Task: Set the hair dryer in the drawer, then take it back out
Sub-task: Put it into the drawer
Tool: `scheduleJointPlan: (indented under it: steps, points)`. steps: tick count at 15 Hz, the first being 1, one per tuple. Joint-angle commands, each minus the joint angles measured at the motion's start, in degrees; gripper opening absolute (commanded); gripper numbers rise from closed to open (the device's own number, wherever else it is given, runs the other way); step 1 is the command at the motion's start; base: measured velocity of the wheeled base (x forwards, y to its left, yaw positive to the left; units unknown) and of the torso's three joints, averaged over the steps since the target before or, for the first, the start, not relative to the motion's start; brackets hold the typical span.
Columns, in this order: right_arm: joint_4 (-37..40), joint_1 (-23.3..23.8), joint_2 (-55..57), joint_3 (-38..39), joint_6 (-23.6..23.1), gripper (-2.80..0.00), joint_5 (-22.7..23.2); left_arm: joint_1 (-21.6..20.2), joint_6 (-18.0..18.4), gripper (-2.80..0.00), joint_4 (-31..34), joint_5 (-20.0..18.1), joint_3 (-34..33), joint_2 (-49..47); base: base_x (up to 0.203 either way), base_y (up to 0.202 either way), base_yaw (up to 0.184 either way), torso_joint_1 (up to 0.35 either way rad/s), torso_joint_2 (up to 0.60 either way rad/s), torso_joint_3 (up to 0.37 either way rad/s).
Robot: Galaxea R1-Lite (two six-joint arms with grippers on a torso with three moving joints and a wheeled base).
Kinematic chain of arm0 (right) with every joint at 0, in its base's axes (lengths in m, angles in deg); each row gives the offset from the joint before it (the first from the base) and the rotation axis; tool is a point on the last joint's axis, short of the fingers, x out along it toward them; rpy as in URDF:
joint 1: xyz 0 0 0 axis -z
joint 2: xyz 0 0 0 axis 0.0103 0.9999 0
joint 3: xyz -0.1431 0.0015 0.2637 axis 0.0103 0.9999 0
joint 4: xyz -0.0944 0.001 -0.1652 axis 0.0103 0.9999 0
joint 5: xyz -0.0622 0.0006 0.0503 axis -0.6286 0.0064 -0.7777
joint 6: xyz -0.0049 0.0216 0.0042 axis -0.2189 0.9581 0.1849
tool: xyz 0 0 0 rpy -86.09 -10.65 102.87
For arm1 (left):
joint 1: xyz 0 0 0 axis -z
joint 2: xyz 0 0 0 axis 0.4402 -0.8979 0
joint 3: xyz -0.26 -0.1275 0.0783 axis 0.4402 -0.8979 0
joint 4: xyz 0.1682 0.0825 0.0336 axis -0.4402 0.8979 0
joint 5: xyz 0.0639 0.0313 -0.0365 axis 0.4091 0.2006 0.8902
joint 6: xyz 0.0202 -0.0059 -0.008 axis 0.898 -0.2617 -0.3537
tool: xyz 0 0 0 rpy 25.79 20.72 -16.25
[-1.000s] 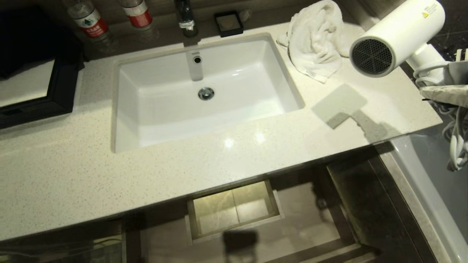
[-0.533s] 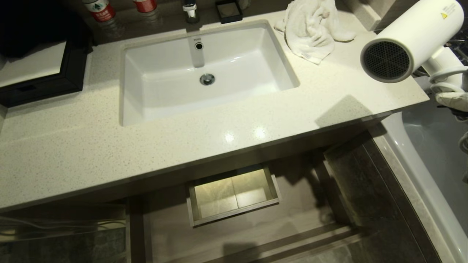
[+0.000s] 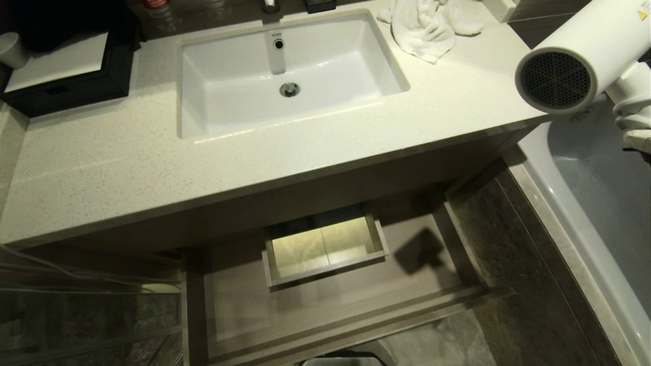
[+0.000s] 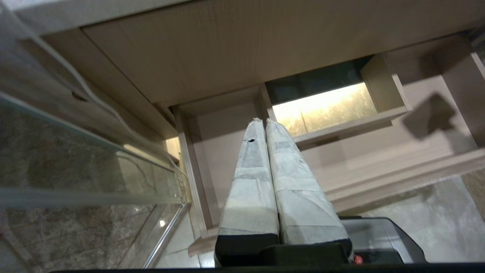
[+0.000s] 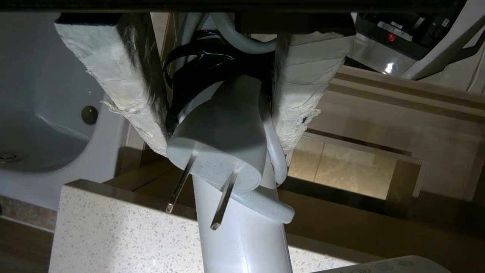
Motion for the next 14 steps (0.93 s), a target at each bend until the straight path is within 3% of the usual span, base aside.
scheduleJointPlan:
  steps: [1,14]
  points:
    - [0.0,0.0,-0.6,0.1,-0.1,-2.80,0.1,0.0,0.0,-2.80,0.0,0.0,0.0,0.0,0.000,0.000,0.000,-0.286,0.08,-0.204]
    - [0.1,-0.1,-6.3,5.8,0.6,-2.80,0.1,-0.1,0.0,-2.80,0.0,0.0,0.0,0.0,0.000,0.000,0.000,-0.224,-0.02,-0.252]
